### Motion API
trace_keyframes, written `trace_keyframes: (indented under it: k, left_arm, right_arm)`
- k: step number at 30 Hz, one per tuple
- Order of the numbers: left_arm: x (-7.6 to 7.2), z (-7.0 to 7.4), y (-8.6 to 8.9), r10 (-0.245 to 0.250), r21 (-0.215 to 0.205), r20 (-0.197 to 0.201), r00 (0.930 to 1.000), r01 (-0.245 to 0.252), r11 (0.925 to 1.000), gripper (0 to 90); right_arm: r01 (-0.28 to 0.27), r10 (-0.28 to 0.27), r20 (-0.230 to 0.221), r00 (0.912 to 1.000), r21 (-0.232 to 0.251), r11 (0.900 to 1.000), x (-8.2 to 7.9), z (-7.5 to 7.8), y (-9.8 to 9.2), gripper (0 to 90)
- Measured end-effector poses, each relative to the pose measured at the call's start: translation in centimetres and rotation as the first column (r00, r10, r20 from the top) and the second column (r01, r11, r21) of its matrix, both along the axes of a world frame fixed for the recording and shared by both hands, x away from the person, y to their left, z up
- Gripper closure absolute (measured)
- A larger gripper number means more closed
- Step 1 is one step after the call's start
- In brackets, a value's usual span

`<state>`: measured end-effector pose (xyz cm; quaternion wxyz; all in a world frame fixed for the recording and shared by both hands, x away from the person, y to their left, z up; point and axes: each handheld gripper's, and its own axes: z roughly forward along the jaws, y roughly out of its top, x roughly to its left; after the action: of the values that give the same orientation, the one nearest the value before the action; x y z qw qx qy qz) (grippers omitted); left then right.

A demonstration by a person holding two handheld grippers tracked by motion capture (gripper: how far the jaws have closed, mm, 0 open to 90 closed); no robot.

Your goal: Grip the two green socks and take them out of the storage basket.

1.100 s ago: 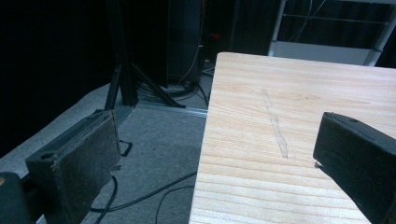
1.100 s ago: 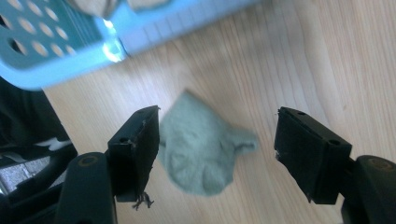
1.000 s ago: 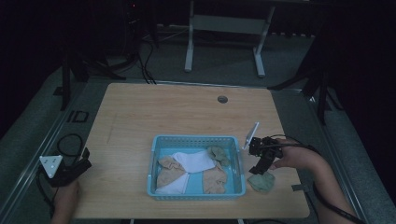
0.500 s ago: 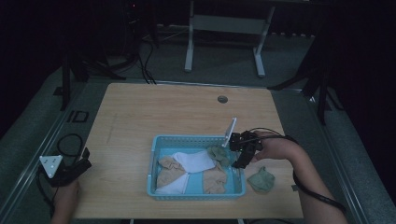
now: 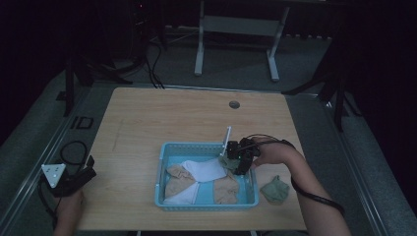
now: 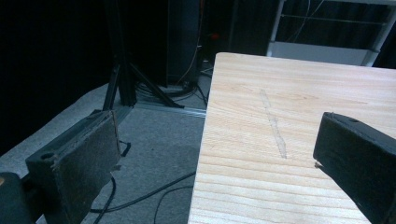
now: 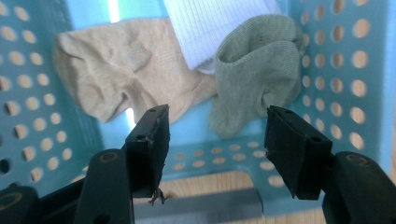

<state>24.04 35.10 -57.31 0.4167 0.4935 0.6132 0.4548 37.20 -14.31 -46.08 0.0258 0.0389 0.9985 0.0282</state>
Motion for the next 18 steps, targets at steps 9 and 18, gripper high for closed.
trace_keyframes:
  k: [9,18]
  left_arm:
    - [0.0,0.0,0.0,-0.002,-0.002,0.000,1.0000,0.002,1.0000,0.7]
    - [0.0,0.0,0.1,-0.003,-0.006,0.001,1.0000,0.003,1.0000,0.7]
  right_arm:
    - [-0.011,0.011,0.001,0.9999,-0.027,1.000,0.6,-2.4,1.2,43.8]
    - [0.060,-0.058,0.056,0.9967,-0.020,0.998,1.7,-3.2,1.7,69.4]
